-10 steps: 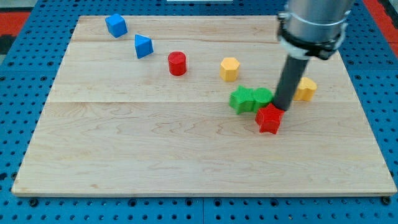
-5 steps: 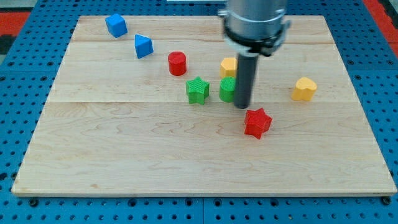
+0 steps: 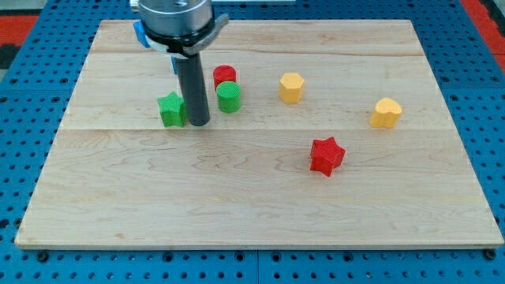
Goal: Move the green circle to the right side of the blue triangle
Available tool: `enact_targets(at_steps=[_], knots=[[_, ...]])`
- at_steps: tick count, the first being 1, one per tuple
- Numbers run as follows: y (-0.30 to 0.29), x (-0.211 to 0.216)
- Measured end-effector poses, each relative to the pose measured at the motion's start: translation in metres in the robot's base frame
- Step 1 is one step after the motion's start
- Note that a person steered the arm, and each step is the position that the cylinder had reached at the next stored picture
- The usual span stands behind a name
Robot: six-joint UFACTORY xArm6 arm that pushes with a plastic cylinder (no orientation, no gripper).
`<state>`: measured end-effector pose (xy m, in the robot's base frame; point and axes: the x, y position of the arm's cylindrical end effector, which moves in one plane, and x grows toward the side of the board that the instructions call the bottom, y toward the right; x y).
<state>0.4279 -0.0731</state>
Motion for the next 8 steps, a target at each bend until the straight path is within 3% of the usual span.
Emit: enact_targets(at_steps=[1, 3, 5, 6, 8], knots=[[0.046, -0.002], [0.025, -0.037], [-0.014, -0.041], [0.011, -0.018], [0.015, -0.060]])
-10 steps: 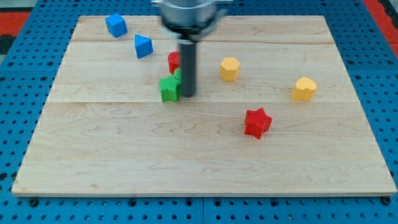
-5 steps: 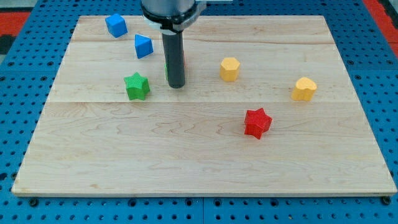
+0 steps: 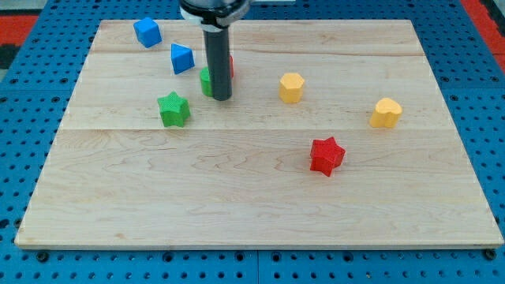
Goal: Move the green circle to the right side of the blue triangle
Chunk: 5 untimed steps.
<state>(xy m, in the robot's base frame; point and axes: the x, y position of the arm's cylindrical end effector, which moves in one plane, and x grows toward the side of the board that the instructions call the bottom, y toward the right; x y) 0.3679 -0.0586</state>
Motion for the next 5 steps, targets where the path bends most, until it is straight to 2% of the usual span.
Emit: enact_targets(at_steps=[2, 3, 4, 5], knots=[[-0.057, -0.048], [-0.064, -0.060], [-0.066, -0.052], [-0.028, -0.072]])
